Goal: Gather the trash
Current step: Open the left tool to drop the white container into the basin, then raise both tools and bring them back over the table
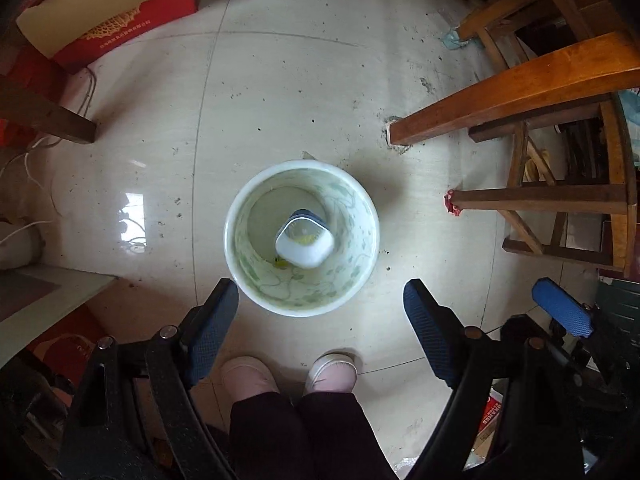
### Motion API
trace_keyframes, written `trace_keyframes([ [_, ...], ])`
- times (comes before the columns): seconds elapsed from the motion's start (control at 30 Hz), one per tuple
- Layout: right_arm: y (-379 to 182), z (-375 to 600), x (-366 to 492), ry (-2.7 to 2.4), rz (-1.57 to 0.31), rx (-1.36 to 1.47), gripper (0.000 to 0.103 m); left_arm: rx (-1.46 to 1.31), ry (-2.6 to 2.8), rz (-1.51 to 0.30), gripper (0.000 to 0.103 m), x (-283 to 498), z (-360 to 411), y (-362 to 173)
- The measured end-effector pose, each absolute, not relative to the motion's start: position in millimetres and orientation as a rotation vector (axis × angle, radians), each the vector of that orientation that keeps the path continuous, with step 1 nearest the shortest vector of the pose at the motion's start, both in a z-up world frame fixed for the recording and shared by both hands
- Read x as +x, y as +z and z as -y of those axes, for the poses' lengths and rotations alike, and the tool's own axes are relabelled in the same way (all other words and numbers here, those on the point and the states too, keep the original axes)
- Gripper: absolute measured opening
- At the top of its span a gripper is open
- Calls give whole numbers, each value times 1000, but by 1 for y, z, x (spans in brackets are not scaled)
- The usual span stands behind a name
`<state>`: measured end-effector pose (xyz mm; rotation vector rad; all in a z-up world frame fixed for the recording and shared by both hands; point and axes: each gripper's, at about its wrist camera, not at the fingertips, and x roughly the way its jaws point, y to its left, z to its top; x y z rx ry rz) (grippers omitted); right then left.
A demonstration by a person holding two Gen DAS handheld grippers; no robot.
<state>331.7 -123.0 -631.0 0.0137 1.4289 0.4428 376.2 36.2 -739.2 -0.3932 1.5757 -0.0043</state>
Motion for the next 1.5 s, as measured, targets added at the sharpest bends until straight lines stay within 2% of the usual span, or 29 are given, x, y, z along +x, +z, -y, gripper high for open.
trace_keyframes([
  [0.27,-562,122,334,452,-1381,19,60,-351,35,-1489,85,364,-57,-641],
  [0.77,-326,119,314,458,-1159,60,60,-271,17,-1217,84,326,-68,-368],
  [1.13,-180,114,272,451,-956,79,60,-228,-62,-952,84,278,-74,-196],
  [1.3,-123,105,251,445,-838,81,60,-196,-71,-843,85,258,-83,-135],
  [1.5,-78,99,232,438,-705,57,60,-164,-68,-729,85,238,-92,-88],
])
